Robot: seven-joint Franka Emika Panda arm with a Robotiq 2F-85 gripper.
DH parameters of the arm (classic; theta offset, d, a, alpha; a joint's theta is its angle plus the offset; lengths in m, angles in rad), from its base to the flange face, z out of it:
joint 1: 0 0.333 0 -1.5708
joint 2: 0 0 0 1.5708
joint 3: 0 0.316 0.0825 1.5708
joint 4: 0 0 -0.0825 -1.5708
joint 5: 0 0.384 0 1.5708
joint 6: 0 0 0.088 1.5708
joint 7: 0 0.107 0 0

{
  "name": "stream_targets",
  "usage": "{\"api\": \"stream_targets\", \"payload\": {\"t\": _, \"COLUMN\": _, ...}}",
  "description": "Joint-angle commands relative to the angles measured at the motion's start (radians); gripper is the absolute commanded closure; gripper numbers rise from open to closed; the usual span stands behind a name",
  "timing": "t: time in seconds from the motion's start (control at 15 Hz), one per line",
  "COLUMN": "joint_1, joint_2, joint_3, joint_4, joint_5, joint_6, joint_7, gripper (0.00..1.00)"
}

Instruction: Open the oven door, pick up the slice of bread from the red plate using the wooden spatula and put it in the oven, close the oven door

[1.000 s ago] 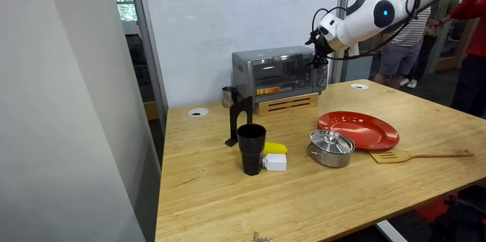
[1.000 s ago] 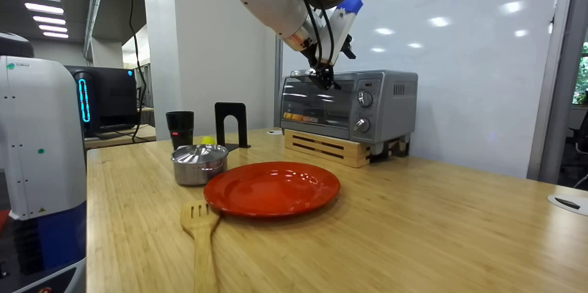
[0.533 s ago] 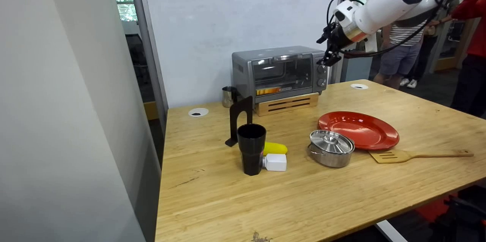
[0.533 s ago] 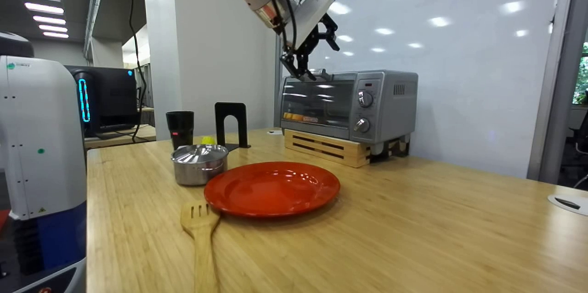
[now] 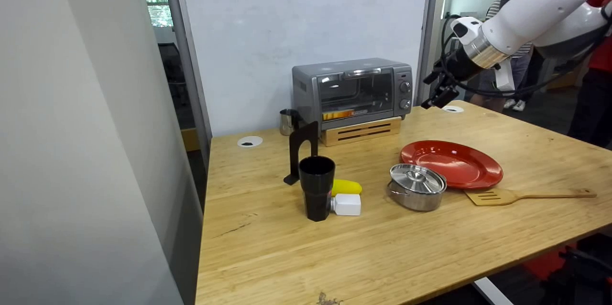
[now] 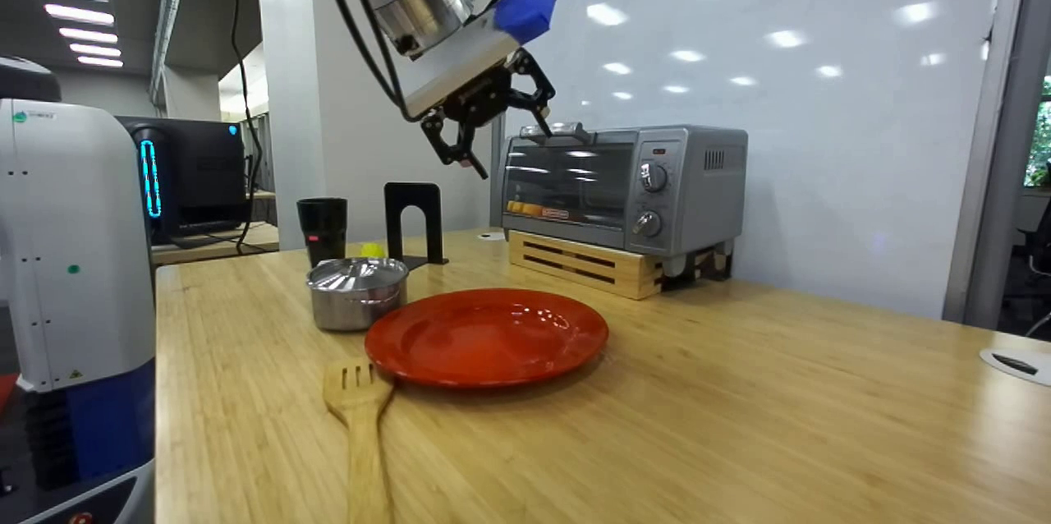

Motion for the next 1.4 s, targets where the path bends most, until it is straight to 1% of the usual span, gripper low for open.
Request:
{"api": "stream_targets", "payload": {"t": 0.0, "joint_1": 0.045, "joint_2": -0.035, "joint_3": -0.069, "joint_4": -0.182, "joint_5": 0.283, "joint_6": -0.002, "joint_7": -0.157, "gripper": 0.00}}
{"api": "stream_targets", "payload": {"t": 0.2, "joint_1": 0.086, "joint_2": -0.023, "joint_3": -0.068, "joint_4": -0.304, "joint_5": 0.546, "joint_6": -0.043, "joint_7": -0.243, "gripper": 0.00}}
{"api": "stream_targets", "payload": {"t": 0.47, "joint_1": 0.156, "joint_2": 0.000, "joint_3": -0.035, "joint_4": -0.434, "joint_5": 0.889, "joint_6": -0.080, "joint_7": -0.329, "gripper": 0.00}}
{"api": "stream_targets", "payload": {"t": 0.73, "joint_1": 0.222, "joint_2": 0.034, "joint_3": 0.005, "joint_4": -0.522, "joint_5": 1.237, "joint_6": -0.085, "joint_7": -0.395, "gripper": 0.00}}
{"api": "stream_targets", "payload": {"t": 0.93, "joint_1": 0.259, "joint_2": 0.008, "joint_3": 0.040, "joint_4": -0.554, "joint_5": 1.495, "joint_6": -0.102, "joint_7": -0.452, "gripper": 0.00}}
{"api": "stream_targets", "payload": {"t": 1.0, "joint_1": 0.185, "joint_2": 0.005, "joint_3": 0.114, "joint_4": -0.546, "joint_5": 1.431, "joint_6": -0.117, "joint_7": -0.356, "gripper": 0.00}}
{"api": "stream_targets", "payload": {"t": 1.27, "joint_1": 0.160, "joint_2": -0.020, "joint_3": 0.182, "joint_4": -0.534, "joint_5": 1.542, "joint_6": -0.158, "joint_7": -0.359, "gripper": 0.00}}
{"api": "stream_targets", "payload": {"t": 1.33, "joint_1": 0.254, "joint_2": -0.031, "joint_3": 0.126, "joint_4": -0.542, "joint_5": 1.701, "joint_6": -0.173, "joint_7": -0.474, "gripper": 0.00}}
